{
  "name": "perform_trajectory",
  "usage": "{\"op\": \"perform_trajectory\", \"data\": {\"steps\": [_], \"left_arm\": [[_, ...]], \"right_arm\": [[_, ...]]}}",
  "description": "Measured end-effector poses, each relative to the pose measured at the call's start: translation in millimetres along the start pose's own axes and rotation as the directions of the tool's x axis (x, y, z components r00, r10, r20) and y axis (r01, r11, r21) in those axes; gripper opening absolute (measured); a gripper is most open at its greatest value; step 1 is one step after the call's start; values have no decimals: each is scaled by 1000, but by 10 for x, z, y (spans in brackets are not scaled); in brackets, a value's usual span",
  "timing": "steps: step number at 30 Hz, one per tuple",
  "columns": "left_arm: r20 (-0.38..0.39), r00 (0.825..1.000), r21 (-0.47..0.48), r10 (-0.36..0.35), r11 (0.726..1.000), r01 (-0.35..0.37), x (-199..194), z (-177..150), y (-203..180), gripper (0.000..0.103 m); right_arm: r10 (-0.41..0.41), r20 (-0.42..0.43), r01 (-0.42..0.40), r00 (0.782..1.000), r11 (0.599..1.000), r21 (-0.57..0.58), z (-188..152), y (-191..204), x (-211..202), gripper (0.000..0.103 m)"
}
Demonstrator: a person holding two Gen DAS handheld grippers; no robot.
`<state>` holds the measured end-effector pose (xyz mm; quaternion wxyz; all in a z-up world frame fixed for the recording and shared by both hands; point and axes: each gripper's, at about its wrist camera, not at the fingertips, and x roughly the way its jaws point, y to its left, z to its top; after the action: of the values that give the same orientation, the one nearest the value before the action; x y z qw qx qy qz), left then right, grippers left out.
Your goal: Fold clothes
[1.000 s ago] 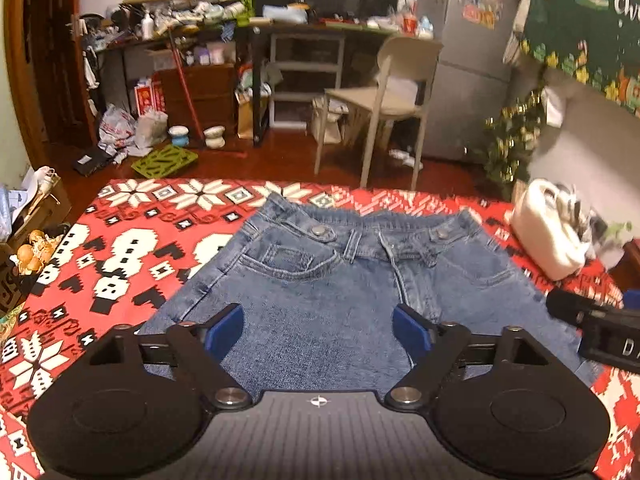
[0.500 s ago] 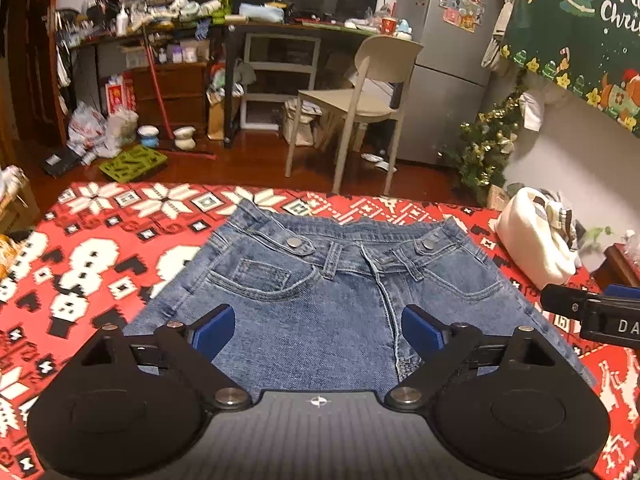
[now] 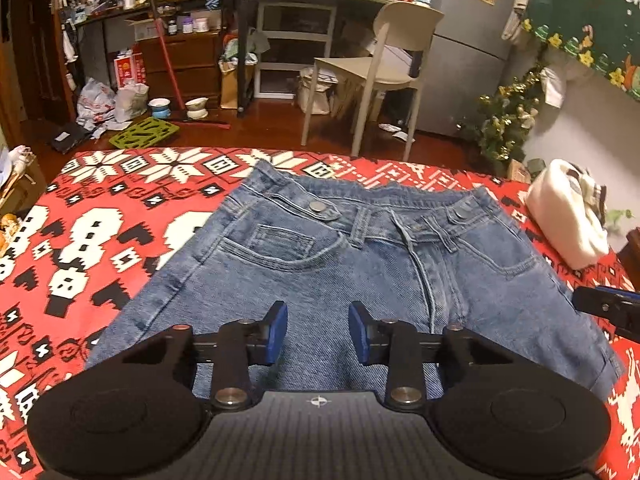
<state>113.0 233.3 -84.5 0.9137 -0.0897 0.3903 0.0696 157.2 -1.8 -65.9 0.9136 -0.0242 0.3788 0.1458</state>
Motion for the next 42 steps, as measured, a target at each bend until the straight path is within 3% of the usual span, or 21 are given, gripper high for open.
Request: {"op": "perform_trajectory", "data": {"steps": [4, 9, 13, 15, 16, 20, 25, 31, 36, 42], "left_arm": [[-19, 1000, 9, 2, 1000, -2, 20, -24, -52, 8], [-37, 999, -12, 11, 1000, -12, 43, -69, -67, 7], [-47, 999, -44, -6, 999, 4, 49, -73, -44, 7], [-55, 998, -42, -12, 999, 9, 59, -74, -51, 7], [-63, 998, -41, -19, 999, 16, 67, -73, -53, 7], [-116, 988, -89, -104, 992, 94, 151, -57, 4, 7], [-195, 962, -153, -189, 975, 160, 279, -76, 84, 7], [-248, 962, -133, -112, 988, 81, 404, -144, 66, 6], [-255, 962, -129, -101, 989, 70, 378, -164, 68, 5], [-251, 965, -143, -74, 989, 39, 367, -158, 121, 4]], "right_arm": [[8, -4, -8, 1000, 1000, -5, -38, 64, 12, 23], [-24, -77, 28, 997, 999, 42, -80, 58, 81, 27], [-62, -85, 65, 994, 997, 32, -134, 56, 120, 29], [-11, -126, 20, 992, 997, 72, -139, 20, 168, 27], [20, -149, -5, 989, 995, 98, -142, 0, 197, 22], [164, -251, -109, 954, 969, 221, -195, -75, 383, 7], [184, -281, -113, 942, 961, 251, -265, -71, 541, 6], [145, -317, -61, 937, 964, 260, -338, -85, 667, 1], [112, -328, -25, 938, 966, 259, -317, -146, 659, 1], [103, -349, 41, 931, 924, 380, -298, -474, 666, 0]]}}
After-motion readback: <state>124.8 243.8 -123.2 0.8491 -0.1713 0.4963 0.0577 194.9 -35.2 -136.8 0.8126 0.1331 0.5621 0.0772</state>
